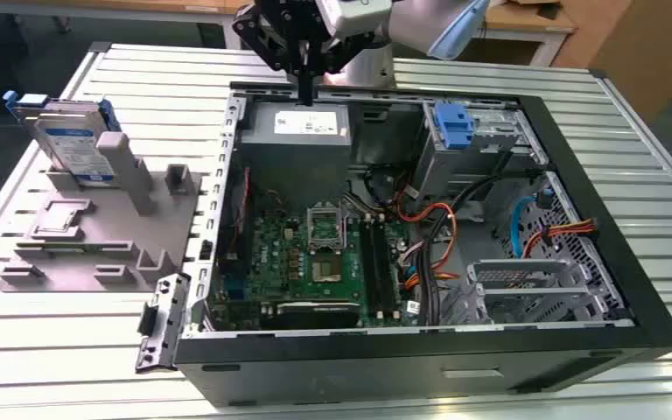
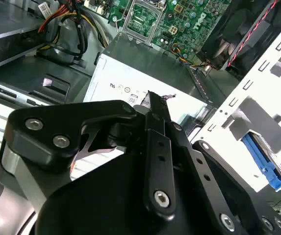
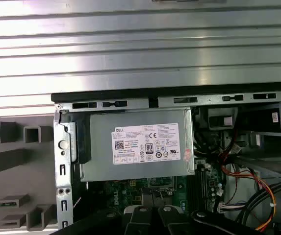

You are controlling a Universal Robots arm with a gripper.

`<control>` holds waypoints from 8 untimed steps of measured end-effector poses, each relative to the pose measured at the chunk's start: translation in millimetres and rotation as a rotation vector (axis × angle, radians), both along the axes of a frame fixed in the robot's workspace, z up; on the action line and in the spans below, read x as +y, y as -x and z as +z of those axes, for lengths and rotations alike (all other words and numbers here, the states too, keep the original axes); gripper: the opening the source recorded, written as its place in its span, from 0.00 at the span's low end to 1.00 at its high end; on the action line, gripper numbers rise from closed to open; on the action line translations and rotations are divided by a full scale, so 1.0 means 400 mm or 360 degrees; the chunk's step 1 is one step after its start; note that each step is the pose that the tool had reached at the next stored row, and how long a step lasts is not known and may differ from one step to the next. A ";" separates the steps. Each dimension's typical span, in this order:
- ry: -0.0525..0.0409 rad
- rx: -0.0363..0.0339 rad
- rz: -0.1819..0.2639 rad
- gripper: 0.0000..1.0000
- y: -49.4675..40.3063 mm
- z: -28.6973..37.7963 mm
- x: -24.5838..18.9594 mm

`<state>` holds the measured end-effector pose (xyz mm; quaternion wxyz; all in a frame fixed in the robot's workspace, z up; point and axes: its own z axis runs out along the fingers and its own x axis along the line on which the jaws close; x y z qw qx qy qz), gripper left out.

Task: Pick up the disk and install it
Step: 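Reach for the disk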

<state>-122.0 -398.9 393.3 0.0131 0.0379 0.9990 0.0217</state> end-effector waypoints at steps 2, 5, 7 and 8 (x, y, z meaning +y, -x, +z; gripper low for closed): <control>0.0000 0.0000 0.0000 0.10 0.000 0.000 0.000; 0.0000 0.0000 0.0000 0.10 0.000 0.000 0.000; 0.0000 0.0000 0.0000 0.10 0.002 0.000 0.000; 0.0000 0.0000 0.0000 0.10 0.003 0.000 0.000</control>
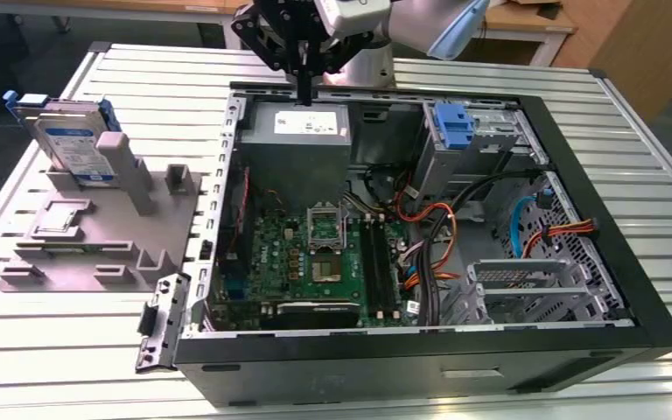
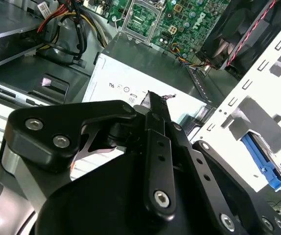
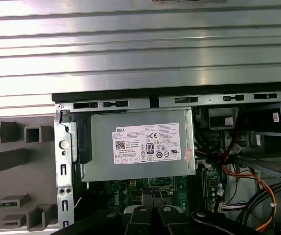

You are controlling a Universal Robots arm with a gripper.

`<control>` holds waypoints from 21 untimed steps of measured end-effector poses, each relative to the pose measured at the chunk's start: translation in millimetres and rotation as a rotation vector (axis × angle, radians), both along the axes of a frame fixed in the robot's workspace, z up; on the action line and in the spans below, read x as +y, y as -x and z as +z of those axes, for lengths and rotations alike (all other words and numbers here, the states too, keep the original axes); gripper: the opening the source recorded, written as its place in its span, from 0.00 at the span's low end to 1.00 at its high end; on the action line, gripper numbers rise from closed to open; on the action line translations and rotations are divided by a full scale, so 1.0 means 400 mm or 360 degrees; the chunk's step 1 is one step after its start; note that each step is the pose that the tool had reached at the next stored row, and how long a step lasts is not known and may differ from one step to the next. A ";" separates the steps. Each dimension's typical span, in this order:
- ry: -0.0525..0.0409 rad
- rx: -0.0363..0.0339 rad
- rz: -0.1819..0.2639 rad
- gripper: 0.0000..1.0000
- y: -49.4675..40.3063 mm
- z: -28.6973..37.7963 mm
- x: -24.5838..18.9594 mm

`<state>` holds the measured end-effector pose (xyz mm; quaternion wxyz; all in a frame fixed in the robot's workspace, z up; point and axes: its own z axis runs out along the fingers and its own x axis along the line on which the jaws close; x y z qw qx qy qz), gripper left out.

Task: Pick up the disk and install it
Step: 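Reach for the disk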

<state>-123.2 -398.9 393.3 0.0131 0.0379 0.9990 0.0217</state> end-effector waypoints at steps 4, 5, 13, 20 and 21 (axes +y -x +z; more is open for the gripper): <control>0.0000 0.0000 0.0000 0.10 0.005 0.000 0.000; 0.0000 0.0000 0.0000 0.10 0.005 0.000 0.000; 0.0000 0.0000 0.0000 0.10 0.011 -0.001 0.000; 0.0000 0.0000 0.0000 0.10 0.020 -0.001 0.000; 0.0000 0.0000 0.0000 0.10 0.022 -0.001 0.000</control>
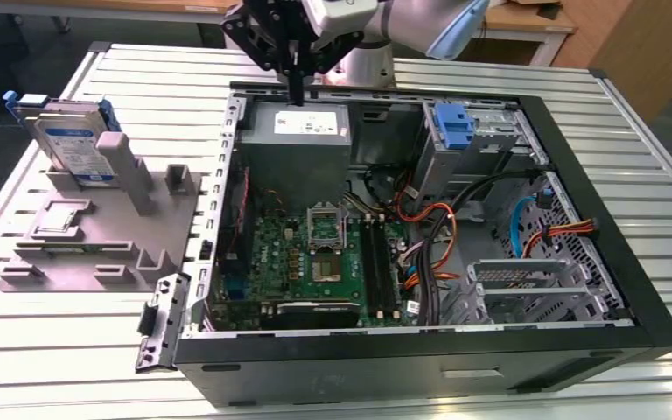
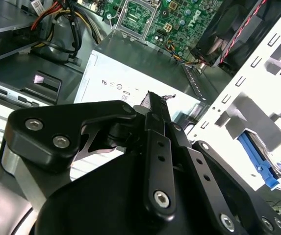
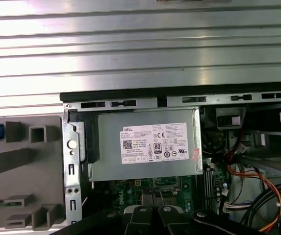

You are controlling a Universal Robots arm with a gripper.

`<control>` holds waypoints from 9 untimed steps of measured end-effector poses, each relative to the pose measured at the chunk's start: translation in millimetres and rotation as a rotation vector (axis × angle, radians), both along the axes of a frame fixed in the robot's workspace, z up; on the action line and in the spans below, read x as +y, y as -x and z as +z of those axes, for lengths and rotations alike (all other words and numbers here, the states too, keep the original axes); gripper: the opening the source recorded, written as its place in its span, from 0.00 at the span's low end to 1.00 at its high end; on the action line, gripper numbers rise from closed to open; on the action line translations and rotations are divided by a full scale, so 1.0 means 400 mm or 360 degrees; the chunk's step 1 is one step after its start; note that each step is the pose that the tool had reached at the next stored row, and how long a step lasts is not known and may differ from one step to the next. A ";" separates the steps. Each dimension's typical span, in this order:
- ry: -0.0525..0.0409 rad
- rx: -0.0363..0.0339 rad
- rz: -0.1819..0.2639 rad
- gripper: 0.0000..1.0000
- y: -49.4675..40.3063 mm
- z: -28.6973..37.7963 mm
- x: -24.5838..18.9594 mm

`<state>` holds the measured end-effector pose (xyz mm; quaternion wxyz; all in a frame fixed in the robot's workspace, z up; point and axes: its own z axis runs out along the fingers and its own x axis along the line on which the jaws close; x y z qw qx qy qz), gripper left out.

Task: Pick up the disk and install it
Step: 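Reach for the disk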

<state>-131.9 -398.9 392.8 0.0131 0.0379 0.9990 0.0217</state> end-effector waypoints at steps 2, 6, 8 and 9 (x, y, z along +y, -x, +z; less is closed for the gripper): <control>0.0000 0.0000 0.0000 0.10 0.002 0.000 0.000; 0.0000 0.0000 0.0000 0.10 0.007 0.000 0.000; 0.0000 0.0000 0.0000 0.10 0.010 0.000 0.000; 0.0000 0.0000 0.0000 0.10 0.011 -0.001 0.000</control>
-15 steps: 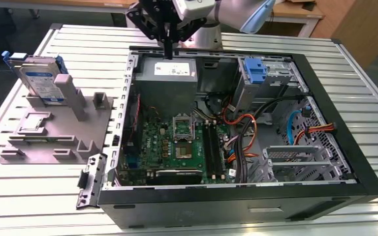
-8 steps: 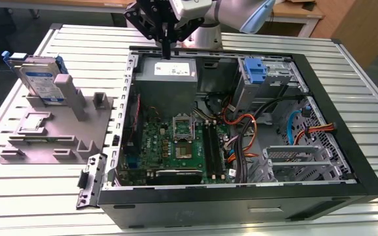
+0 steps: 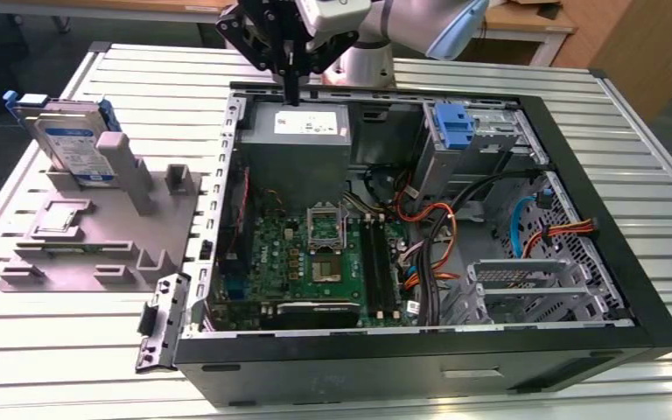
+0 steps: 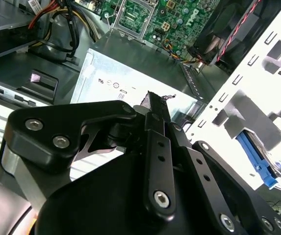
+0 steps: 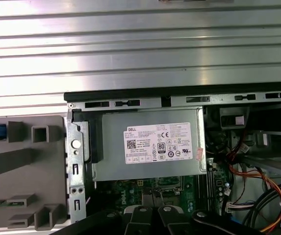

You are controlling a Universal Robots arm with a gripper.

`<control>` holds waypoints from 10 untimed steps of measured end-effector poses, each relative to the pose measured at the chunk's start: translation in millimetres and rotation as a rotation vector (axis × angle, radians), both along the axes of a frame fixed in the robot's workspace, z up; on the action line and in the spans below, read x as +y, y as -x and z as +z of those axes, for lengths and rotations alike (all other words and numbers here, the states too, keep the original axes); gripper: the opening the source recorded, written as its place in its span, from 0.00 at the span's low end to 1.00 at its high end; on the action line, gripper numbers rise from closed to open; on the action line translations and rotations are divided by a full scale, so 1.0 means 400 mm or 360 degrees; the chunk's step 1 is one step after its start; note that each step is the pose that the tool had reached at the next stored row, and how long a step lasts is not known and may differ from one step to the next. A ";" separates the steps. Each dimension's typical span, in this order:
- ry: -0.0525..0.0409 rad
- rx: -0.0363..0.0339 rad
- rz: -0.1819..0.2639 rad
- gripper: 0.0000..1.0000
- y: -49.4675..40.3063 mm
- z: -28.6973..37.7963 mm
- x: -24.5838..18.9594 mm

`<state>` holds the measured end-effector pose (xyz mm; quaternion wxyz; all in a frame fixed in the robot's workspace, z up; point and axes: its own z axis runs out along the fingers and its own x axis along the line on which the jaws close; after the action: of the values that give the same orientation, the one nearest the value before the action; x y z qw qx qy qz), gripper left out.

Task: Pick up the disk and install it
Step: 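Reach for the disk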

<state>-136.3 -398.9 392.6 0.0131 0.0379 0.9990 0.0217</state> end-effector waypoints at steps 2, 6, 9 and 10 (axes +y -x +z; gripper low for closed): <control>0.0000 0.0000 0.0000 0.10 0.002 0.000 0.000; 0.0000 0.0000 0.0000 0.10 0.006 0.000 0.000; 0.0000 0.0000 0.0000 0.10 0.007 0.000 0.000; 0.0000 0.0000 0.0000 0.10 0.008 0.000 0.000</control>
<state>-139.4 -398.9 392.5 0.0130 0.0379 0.9990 0.0217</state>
